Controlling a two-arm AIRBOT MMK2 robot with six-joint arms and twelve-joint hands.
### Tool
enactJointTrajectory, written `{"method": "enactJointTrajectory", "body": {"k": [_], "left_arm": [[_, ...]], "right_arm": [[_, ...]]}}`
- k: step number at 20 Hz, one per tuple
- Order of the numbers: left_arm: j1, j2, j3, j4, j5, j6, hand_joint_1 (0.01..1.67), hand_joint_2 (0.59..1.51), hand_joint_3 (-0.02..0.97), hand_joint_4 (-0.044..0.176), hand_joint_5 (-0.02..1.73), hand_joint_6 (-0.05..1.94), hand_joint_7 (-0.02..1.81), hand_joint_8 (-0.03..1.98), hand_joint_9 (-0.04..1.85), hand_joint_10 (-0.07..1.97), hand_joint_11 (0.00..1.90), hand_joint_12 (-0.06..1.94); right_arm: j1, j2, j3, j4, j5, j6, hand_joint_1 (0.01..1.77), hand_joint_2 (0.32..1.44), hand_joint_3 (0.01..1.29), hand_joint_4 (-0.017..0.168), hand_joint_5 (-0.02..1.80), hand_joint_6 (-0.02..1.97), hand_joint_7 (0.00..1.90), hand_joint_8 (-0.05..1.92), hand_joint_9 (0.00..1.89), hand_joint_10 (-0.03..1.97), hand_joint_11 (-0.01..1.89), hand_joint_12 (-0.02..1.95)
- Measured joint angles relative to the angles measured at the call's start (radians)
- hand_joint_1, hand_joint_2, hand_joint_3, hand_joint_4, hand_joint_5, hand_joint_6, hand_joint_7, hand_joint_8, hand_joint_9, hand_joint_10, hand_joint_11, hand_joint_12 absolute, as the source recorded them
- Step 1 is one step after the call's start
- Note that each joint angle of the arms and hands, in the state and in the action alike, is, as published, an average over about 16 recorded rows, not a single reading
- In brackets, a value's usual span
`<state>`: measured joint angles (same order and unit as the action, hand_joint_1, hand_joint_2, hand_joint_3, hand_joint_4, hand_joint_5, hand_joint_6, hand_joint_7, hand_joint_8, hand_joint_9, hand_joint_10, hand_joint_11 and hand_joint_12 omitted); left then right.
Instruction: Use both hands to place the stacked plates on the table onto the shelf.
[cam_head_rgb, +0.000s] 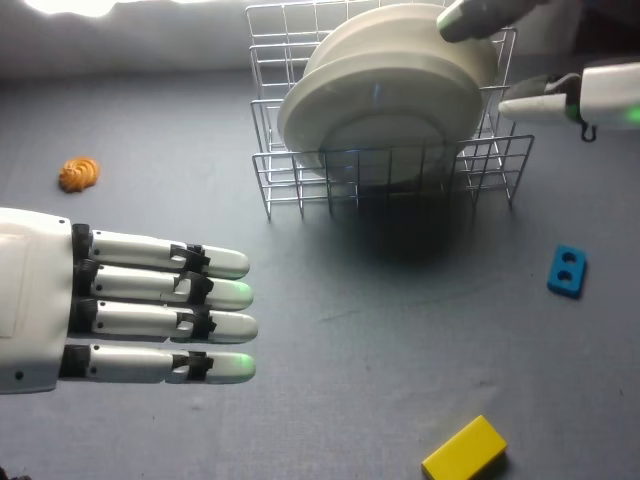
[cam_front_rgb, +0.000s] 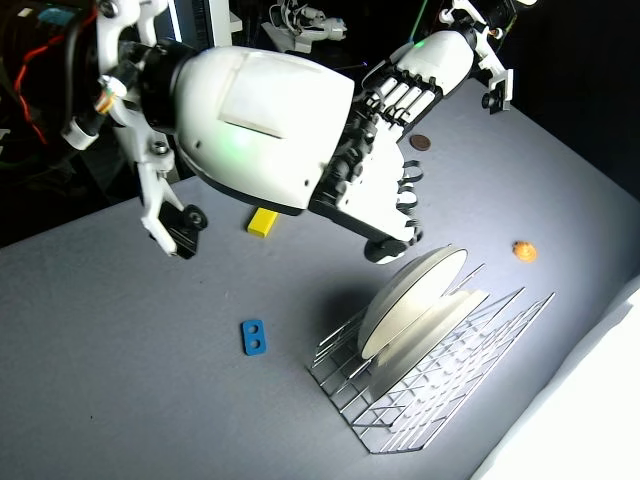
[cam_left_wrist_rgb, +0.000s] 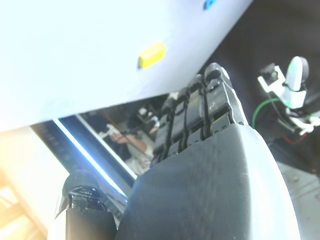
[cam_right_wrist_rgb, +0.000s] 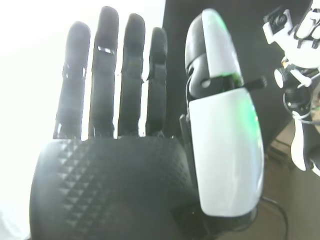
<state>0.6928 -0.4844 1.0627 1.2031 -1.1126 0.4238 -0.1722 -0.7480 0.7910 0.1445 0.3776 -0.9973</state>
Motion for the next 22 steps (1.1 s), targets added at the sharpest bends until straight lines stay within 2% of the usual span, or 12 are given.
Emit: {"method": "enactJointTrajectory", "body": {"k": [7, 10, 12, 14, 18, 22], "left_arm": [[-0.003, 0.0, 0.001, 0.0, 0.001, 0.001, 0.02, 1.029, 0.02, 0.007, 0.02, 0.02, 0.03, 0.0, 0.02, 0.01, 0.02, 0.01], [-0.002, 0.0, 0.003, -0.001, 0.001, 0.002, 0.02, 1.039, 0.019, 0.007, 0.09, 0.02, 0.1, 0.02, 0.08, 0.03, 0.05, 0.06], [-0.002, 0.0, 0.004, -0.001, 0.001, 0.002, 0.02, 1.059, 0.018, 0.007, 0.18, 0.03, 0.18, 0.11, 0.15, 0.17, 0.1, 0.23], [-0.002, 0.0, 0.005, -0.002, 0.002, 0.002, 0.03, 1.087, 0.017, 0.006, 0.27, 0.11, 0.26, 0.33, 0.23, 0.4, 0.17, 0.46], [-0.002, -0.001, 0.007, -0.004, 0.001, 0.002, 0.11, 1.148, 0.014, 0.006, 0.59, 0.53, 0.6, 0.8, 0.56, 0.87, 0.51, 0.94], [-0.002, -0.001, 0.009, -0.006, 0.001, 0.002, 0.16, 1.192, 0.012, 0.005, 0.82, 0.75, 0.83, 1.11, 0.78, 1.19, 0.72, 1.28]], "right_arm": [[-0.034, 0.032, -0.018, -0.006, 0.021, 0.003, 1.03, 1.08, 0.01, -0.002, 0.79, 0.03, 0.86, 0.03, 0.73, 0.32, 0.29, 1.4], [-0.04, 0.034, -0.018, -0.011, 0.026, 0.01, 0.97, 1.09, 0.01, -0.002, 0.79, 0.05, 0.86, 0.05, 0.71, 0.37, 0.29, 1.41], [-0.043, 0.036, -0.02, -0.016, 0.028, 0.017, 0.9, 1.09, 0.01, -0.002, 0.78, 0.17, 0.86, 0.18, 0.72, 0.54, 0.33, 1.47], [-0.048, 0.039, -0.024, -0.028, 0.029, 0.031, 0.83, 1.1, 0.01, -0.002, 0.81, 0.4, 0.9, 0.39, 0.78, 0.73, 0.44, 1.54], [-0.075, 0.046, -0.045, -0.065, 0.031, 0.062, 0.66, 1.15, 0.02, -0.001, 0.97, 0.86, 1.06, 0.86, 0.99, 1.13, 0.79, 1.66], [-0.088, 0.05, -0.057, -0.085, 0.031, 0.082, 0.55, 1.18, 0.02, 0.001, 1.06, 1.18, 1.15, 1.17, 1.12, 1.41, 1.0, 1.76]]}}
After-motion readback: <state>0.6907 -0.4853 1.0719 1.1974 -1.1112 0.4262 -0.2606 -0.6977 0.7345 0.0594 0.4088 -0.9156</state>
